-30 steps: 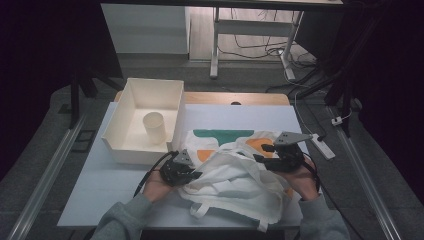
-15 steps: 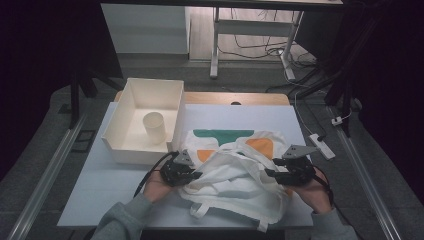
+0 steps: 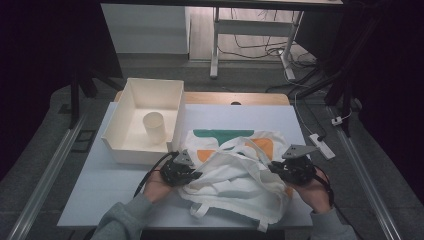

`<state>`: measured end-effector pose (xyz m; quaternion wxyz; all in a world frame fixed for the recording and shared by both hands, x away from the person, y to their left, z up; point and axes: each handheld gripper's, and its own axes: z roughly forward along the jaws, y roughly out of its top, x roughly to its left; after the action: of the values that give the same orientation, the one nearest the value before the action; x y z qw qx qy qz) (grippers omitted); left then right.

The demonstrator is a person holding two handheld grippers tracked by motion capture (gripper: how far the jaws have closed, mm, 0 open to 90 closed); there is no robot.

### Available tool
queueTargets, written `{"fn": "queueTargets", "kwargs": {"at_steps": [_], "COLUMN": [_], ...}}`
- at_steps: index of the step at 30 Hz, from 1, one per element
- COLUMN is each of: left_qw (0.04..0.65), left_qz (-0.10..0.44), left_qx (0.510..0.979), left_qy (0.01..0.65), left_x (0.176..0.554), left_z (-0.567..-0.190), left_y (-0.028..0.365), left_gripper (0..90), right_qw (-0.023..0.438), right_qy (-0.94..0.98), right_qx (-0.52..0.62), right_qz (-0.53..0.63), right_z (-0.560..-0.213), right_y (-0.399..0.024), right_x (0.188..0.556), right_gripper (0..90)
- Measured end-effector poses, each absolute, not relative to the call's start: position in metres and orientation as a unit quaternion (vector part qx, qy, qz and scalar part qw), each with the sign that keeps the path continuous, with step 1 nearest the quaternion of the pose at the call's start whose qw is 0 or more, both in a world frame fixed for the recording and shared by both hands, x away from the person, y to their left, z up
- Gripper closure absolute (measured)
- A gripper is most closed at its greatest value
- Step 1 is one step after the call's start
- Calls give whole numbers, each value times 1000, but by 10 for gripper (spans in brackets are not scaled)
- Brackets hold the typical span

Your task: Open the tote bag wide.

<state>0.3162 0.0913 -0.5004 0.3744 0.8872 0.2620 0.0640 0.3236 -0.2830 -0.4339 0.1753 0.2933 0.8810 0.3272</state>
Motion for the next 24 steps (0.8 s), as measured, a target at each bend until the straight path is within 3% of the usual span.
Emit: {"fn": "queueTargets", "kwargs": {"at_steps": [13,24], "left_qw": [374,374], "left_qz": [66,68], "left_qx": [887,888], "left_qy": [261,260], "left_x": [316,316], "left_z": [-500,-500], "left_y": [91,91], "left_gripper": [844,844], "right_qw": [242,288], "right_qy": [846,816], "right_qx": [295,287], "right_qz": [373,411], "right_z": [-418,-405], "right_y": [-285,-272], "right_x": [327,365], "right_gripper": [829,833]}}
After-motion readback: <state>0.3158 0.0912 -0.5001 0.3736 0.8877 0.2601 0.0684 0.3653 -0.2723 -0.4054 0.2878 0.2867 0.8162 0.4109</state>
